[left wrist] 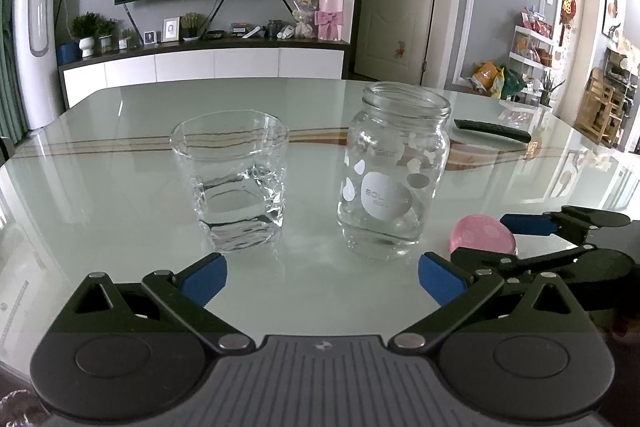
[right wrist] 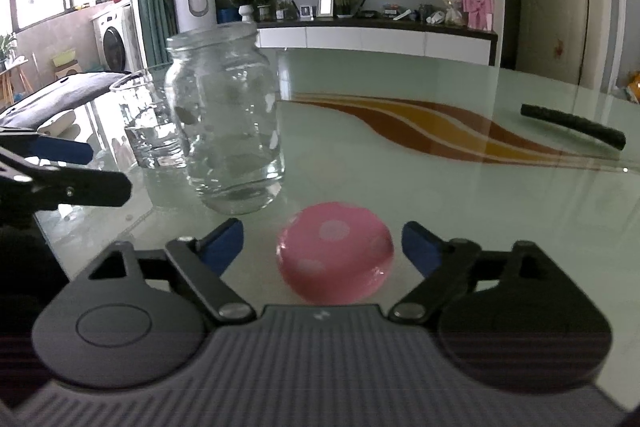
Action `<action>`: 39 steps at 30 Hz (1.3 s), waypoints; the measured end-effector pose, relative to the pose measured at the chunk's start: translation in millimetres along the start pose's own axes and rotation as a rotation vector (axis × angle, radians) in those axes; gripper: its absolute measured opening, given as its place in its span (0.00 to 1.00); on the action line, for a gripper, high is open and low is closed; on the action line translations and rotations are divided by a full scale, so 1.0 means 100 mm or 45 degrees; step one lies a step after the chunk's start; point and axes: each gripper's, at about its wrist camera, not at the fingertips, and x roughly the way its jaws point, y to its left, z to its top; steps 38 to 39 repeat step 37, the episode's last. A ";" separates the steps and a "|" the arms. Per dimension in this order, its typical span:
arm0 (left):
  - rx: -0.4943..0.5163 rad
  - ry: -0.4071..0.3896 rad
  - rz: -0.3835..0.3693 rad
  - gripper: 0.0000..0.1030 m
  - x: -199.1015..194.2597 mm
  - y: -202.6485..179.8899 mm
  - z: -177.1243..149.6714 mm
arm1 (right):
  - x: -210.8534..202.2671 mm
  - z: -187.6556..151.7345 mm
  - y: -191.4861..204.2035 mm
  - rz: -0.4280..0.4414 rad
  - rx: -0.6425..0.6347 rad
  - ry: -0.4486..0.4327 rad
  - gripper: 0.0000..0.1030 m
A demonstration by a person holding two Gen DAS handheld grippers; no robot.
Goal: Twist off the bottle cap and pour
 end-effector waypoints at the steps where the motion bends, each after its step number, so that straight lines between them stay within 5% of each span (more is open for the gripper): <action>1: -0.001 0.000 0.001 1.00 0.00 0.00 0.00 | -0.02 0.00 0.02 -0.003 -0.004 -0.005 0.94; 9: -0.032 -0.004 0.019 1.00 -0.02 0.05 -0.04 | -0.16 0.01 0.20 -0.060 -0.035 -0.037 1.00; 17: -0.058 0.017 0.008 1.00 -0.02 0.10 -0.07 | -0.25 0.05 0.17 -0.072 0.107 -0.081 1.00; 39: 0.047 0.013 0.066 1.00 -0.06 -0.02 -0.06 | -0.32 0.01 0.28 -0.136 0.194 -0.119 1.00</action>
